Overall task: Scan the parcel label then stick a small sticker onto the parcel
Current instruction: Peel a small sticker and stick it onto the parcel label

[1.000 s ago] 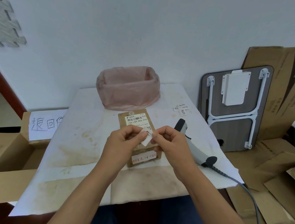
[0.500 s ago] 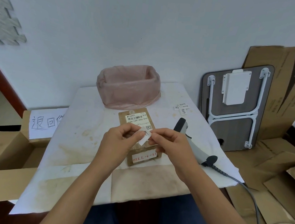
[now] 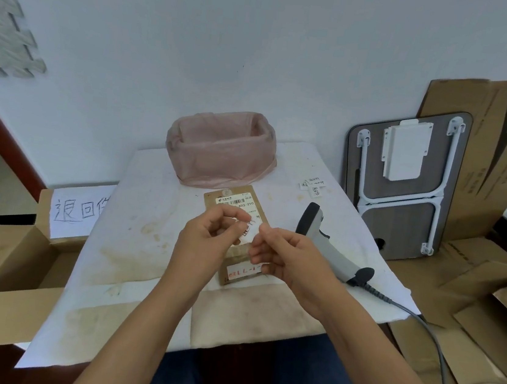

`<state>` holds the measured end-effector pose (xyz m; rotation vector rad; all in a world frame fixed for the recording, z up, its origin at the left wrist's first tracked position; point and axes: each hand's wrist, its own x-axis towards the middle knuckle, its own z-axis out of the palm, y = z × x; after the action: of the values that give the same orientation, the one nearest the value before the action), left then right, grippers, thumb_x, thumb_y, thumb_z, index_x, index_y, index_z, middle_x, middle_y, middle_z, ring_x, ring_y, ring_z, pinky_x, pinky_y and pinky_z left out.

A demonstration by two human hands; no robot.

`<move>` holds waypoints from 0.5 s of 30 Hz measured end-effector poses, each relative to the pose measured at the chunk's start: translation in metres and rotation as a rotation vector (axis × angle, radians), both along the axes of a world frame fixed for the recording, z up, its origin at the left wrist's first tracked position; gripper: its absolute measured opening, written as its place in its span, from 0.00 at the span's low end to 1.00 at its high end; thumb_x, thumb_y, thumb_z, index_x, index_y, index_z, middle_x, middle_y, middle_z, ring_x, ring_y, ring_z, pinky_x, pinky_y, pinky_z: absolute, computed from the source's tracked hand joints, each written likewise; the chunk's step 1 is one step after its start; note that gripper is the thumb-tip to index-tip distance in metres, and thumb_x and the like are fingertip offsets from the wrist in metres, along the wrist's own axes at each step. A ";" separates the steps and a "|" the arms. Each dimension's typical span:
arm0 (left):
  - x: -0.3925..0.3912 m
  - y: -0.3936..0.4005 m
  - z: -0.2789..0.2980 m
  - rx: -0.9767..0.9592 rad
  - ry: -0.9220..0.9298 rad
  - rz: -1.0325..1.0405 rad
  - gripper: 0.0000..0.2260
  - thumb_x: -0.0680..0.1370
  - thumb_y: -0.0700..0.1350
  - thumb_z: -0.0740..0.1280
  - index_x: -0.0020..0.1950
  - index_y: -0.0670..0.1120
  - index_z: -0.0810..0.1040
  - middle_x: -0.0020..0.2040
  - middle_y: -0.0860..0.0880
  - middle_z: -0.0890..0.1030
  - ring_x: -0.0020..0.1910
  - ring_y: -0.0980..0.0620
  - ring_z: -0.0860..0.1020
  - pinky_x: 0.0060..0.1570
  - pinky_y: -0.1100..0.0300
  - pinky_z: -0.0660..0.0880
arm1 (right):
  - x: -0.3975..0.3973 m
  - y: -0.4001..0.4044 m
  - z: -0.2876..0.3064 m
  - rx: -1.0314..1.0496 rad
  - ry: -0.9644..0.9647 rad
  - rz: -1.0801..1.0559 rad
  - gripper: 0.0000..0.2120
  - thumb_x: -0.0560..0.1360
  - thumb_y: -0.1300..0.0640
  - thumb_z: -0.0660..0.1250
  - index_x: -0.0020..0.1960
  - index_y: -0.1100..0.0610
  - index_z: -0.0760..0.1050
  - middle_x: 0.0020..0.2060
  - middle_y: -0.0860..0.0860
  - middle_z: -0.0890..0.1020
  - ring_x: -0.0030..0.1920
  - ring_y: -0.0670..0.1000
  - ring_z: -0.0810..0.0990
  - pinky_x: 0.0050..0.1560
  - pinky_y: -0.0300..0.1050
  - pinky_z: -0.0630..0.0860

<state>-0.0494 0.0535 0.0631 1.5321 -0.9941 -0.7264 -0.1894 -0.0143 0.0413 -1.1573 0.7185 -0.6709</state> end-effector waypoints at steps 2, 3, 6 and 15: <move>-0.002 0.000 -0.002 0.008 -0.009 0.014 0.07 0.77 0.43 0.69 0.46 0.55 0.85 0.44 0.55 0.85 0.44 0.56 0.81 0.50 0.60 0.77 | -0.001 0.002 0.001 -0.004 -0.006 0.039 0.09 0.77 0.54 0.67 0.44 0.58 0.82 0.40 0.54 0.84 0.40 0.48 0.82 0.40 0.38 0.76; -0.003 0.000 -0.002 0.015 -0.015 0.017 0.07 0.77 0.43 0.69 0.46 0.55 0.85 0.45 0.57 0.86 0.46 0.57 0.82 0.52 0.59 0.78 | -0.001 0.002 0.001 -0.006 -0.011 0.037 0.07 0.77 0.56 0.68 0.44 0.58 0.82 0.39 0.54 0.85 0.40 0.48 0.82 0.40 0.38 0.76; -0.004 0.000 -0.003 0.021 -0.016 0.030 0.08 0.77 0.43 0.70 0.47 0.55 0.86 0.46 0.59 0.86 0.48 0.59 0.82 0.55 0.56 0.78 | -0.001 0.000 0.000 -0.017 -0.019 0.016 0.05 0.76 0.61 0.68 0.43 0.58 0.82 0.37 0.53 0.85 0.38 0.47 0.81 0.38 0.37 0.75; -0.002 0.002 0.004 -0.019 0.167 0.007 0.09 0.76 0.43 0.71 0.55 0.52 0.82 0.43 0.52 0.86 0.39 0.61 0.81 0.37 0.74 0.74 | 0.001 -0.001 0.001 -0.134 -0.054 -0.029 0.08 0.76 0.61 0.68 0.38 0.56 0.79 0.30 0.49 0.78 0.32 0.45 0.74 0.36 0.36 0.72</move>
<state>-0.0516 0.0557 0.0675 1.4325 -0.8682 -0.8237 -0.1885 -0.0155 0.0423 -1.2482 0.6537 -0.7813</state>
